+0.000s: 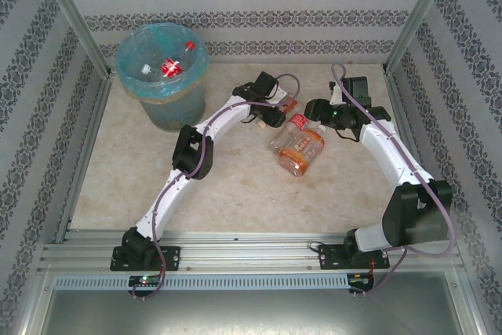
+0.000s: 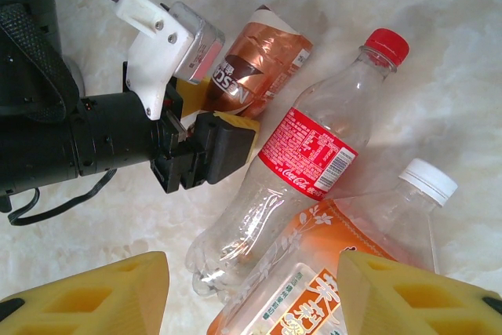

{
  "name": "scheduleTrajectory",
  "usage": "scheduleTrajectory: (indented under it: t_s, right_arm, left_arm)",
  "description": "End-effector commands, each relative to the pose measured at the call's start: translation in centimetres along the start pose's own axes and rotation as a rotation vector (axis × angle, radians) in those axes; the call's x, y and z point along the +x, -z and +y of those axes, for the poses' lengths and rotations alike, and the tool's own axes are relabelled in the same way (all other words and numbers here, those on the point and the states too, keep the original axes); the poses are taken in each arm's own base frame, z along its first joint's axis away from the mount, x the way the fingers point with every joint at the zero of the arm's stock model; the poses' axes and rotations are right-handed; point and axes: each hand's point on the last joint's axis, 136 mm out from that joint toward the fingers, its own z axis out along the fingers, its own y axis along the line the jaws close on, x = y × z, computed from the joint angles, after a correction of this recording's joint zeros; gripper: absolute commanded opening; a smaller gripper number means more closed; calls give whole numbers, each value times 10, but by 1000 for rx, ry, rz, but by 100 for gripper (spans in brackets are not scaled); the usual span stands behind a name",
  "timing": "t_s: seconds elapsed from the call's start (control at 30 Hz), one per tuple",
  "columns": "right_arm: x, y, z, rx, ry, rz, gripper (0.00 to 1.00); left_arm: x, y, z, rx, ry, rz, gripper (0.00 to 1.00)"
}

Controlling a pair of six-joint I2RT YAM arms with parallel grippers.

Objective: Put the plastic bottles in the bin

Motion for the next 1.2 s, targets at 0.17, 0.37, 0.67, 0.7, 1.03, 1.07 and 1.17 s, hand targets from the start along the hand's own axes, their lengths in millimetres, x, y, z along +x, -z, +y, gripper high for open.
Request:
scheduleTrajectory:
  t_s: [0.17, 0.37, 0.67, 0.7, 1.03, 1.07, 1.17]
  right_arm:
    - [-11, 0, 0, 3, 18, -25, 60]
    - [-9, 0, 2, -13, 5, -20, 60]
    - [-20, 10, 17, -65, 6, -61, 60]
    - [-21, 11, 19, -71, 6, -65, 60]
    - [-33, 31, 46, -129, 21, -113, 59]
    - [-34, 34, 48, -132, 24, -120, 59]
    - [-38, 44, 58, -144, 39, -143, 59]
  left_arm:
    - [8, 0, -5, 31, 20, 36, 62]
    - [-11, 19, -8, 48, 35, -18, 57]
    - [-61, 85, -22, 72, 25, -164, 55]
    - [-65, 94, -24, 72, 22, -178, 55]
    - [-105, 185, -57, 130, -32, -325, 55]
    - [-108, 193, -61, 135, -40, -338, 54]
    - [-118, 222, -72, 152, -60, -386, 55]
